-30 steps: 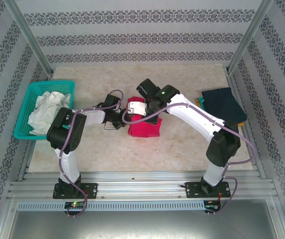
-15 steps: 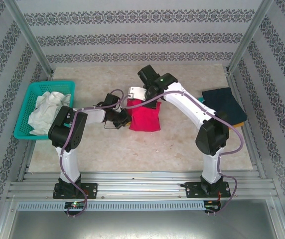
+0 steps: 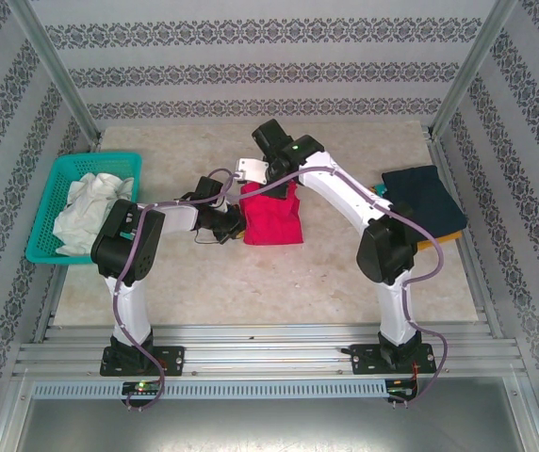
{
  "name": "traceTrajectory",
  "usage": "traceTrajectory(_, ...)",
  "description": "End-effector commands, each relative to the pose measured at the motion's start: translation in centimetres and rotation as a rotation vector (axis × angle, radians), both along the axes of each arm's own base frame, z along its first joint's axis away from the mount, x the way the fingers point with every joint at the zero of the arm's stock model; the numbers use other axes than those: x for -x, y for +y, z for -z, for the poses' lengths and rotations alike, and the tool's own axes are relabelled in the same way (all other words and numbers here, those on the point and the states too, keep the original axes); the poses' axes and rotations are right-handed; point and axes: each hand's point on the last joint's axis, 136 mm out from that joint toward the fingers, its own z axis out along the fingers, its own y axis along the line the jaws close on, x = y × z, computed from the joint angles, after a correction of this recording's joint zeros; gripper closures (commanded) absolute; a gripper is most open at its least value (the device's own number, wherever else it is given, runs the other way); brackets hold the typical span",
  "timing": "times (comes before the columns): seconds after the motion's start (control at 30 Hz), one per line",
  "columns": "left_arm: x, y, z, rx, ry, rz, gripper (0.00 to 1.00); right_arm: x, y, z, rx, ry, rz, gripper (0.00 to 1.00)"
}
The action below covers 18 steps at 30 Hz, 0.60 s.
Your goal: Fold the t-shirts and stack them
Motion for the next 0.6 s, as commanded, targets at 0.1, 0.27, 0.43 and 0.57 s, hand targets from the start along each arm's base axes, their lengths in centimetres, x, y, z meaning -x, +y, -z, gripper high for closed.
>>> traceTrajectory(0.1,4.6,3.8,5.8,-0.18,0.222,-0.032,1.0,-2.3,-0.4,1.5,0.022,-0.021,0.047,1.0)
traceTrajectory(0.27,4.5,3.8,5.6,-0.182,0.212,-0.029,1.0,-3.6,-0.5,3.4,0.033,-0.009,0.083,1.0)
traceTrajectory(0.43,4.6,3.9,5.3,-0.185,0.206,-0.026,1.0,-5.3,-0.1,4.5,0.029,-0.033,0.121,0.99)
traceTrajectory(0.57,4.6,4.1,5.0,-0.192,0.196,-0.026,1.0,-6.6,0.1,4.1,0.006,-0.074,0.183,0.43)
